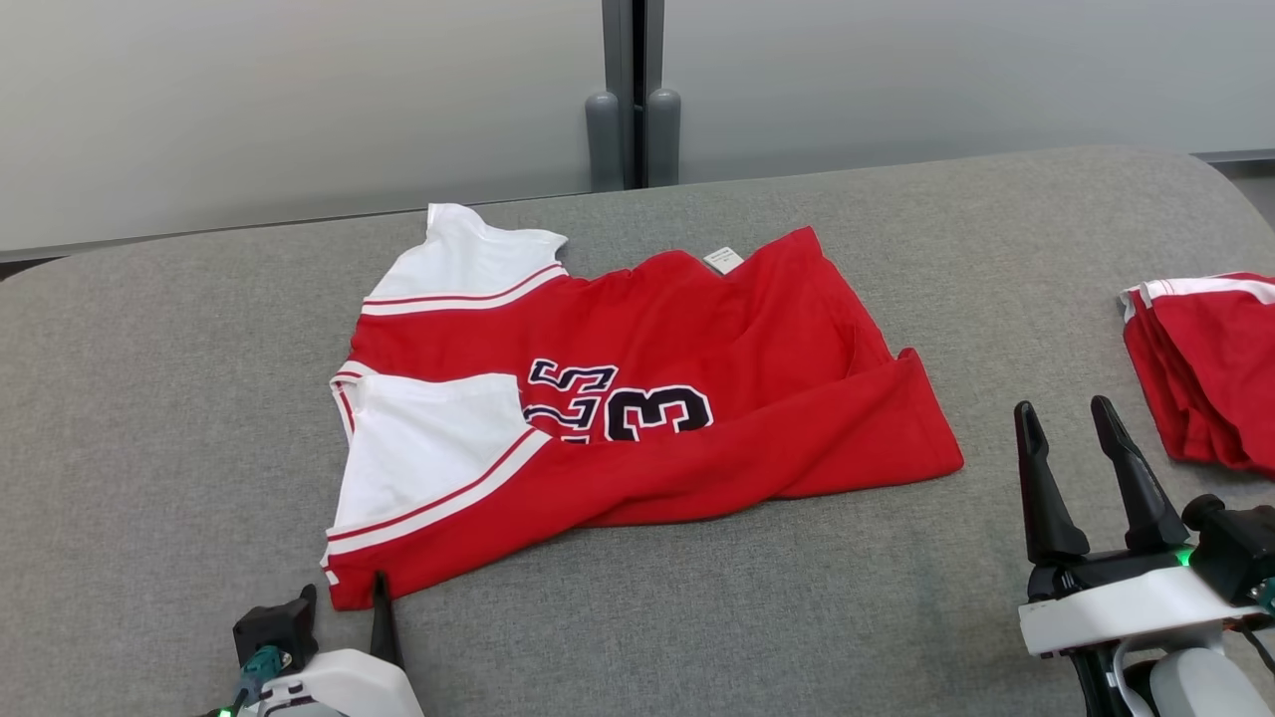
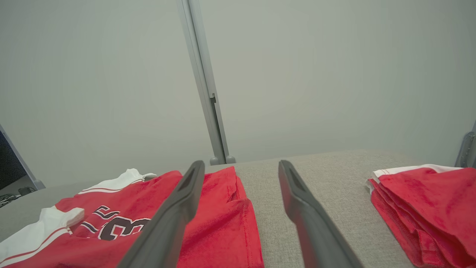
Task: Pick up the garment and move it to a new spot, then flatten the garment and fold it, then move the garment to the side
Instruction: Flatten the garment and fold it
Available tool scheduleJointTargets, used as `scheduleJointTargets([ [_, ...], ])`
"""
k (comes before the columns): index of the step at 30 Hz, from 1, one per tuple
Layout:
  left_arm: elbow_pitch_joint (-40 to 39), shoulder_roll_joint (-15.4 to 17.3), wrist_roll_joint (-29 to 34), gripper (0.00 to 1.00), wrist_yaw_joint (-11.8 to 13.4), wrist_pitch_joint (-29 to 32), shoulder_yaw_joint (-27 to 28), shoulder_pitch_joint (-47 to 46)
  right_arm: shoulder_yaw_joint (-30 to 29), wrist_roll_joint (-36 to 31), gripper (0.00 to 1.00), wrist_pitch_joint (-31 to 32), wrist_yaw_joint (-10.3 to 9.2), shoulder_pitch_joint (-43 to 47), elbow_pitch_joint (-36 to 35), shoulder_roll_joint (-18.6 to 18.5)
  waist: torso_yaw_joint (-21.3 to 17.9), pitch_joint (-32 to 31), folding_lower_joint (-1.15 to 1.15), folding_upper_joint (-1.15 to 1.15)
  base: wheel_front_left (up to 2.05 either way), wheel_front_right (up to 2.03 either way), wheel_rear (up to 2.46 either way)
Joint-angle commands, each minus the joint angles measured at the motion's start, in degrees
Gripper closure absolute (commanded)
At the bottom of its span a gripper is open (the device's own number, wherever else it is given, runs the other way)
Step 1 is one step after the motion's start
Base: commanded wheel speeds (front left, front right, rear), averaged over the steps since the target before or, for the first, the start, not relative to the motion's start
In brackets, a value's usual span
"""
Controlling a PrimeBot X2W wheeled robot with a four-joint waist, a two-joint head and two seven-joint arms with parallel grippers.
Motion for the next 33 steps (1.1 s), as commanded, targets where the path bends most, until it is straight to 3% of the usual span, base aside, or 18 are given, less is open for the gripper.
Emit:
scheduleJointTargets([
  [1,1.21,0.26,-0.35,0.0,-0.19,0.07,-0.09,-1.21,0.1,0.22,0.0,-0.04,0.0,-0.39,0.22,-0.13,-0.13,0.17,0.0,0.0,0.0,0.0,0.0],
  [5,4.69,0.19,-0.65,0.0,-0.98,0.22,-0.7,-2.77,-0.12,0.13,0.0,-0.04,0.0,-0.87,0.38,-0.15,-0.32,0.65,0.0,0.0,0.0,0.0,0.0],
  [6,5.47,0.17,-0.74,0.05,-1.33,0.25,-0.92,-3.16,-0.3,0.01,0.0,-0.04,0.0,-0.89,0.46,-0.14,-0.33,0.77,0.0,0.0,0.0,0.0,0.0],
  [7,6.26,0.16,-0.81,0.6,-1.71,0.27,-1.15,-3.53,-0.44,-0.13,0.0,-0.04,0.0,-0.91,0.57,-0.1,-0.3,0.88,0.0,0.0,0.0,0.0,0.0],
  [8,6.89,0.15,-0.9,0.98,-2.11,0.32,-1.33,-3.92,-0.71,-0.25,0.0,-0.04,0.0,-0.91,0.81,-0.07,-0.26,0.99,0.0,0.0,0.0,0.0,0.0],
  [14,2.41,0.38,-0.18,1.0,-2.44,0.03,-0.1,-5.51,-2.86,0.7,0.0,-0.04,0.0,-2.06,6.48,1.1,0.71,1.63,0.0,0.0,0.0,0.0,0.0],
  [23,-8.0,0.27,2.62,1.0,-4.51,0.03,-1.08,-3.99,-3.1,11.42,0.0,5.63,0.0,-10.65,23.54,3.06,3.32,3.23,0.0,0.0,0.0,0.0,0.0],
  [33,-10.79,0.25,2.57,1.0,-4.52,0.03,-4.55,-4.66,0.73,15.0,0.0,9.06,0.0,-17.74,35.44,1.31,6.1,5.08,0.0,0.0,0.0,0.0,0.0],
])
